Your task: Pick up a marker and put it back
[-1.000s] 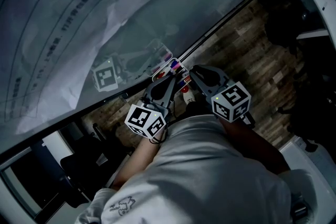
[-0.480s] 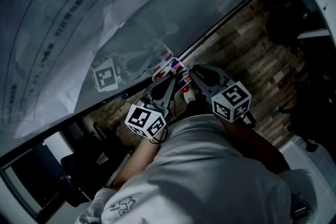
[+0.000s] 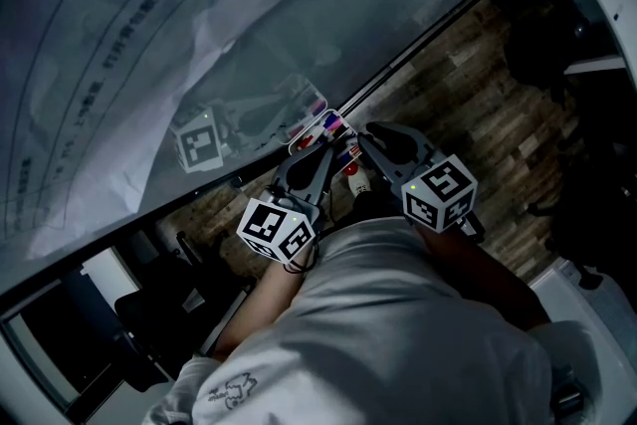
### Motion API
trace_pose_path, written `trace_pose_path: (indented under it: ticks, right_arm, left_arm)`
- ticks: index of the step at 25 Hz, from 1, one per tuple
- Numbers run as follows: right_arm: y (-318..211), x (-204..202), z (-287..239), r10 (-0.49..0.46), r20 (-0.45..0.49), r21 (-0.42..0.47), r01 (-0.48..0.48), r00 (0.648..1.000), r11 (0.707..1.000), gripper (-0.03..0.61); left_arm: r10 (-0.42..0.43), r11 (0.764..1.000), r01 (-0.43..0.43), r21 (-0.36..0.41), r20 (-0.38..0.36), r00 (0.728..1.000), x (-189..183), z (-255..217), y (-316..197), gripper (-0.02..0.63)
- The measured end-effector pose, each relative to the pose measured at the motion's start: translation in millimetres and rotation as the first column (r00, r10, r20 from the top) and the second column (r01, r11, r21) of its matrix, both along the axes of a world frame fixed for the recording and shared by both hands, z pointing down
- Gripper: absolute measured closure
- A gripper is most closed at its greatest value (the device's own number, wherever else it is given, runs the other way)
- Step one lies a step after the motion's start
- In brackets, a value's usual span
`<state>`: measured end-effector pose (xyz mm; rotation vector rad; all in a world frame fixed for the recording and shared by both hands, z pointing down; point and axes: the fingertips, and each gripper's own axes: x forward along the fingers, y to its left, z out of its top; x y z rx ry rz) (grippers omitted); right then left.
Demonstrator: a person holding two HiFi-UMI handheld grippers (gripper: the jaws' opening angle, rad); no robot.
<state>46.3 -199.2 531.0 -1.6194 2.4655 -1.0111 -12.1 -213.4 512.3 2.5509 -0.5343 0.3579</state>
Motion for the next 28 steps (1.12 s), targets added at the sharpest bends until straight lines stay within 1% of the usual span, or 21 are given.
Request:
trace_pose_path:
  ticks: [17, 28]
  right_arm:
    - [9.1, 5.3, -16.6, 0.020, -0.018, 0.036, -0.019, 1.000, 0.999, 0.502]
    - [17.7, 7.0, -49.3, 0.036, -0.056, 0.120, -0.029, 0.998, 0.992, 0.503]
  left_arm:
    - [0.002, 1.000, -0.002, 0.026, -0.017, 1.000, 0.0, -13.5, 10.4, 0.609]
    - [0.026, 0.996, -0.020, 0.092, -0.054, 0.998, 1.5, -39.1, 17.7, 0.609]
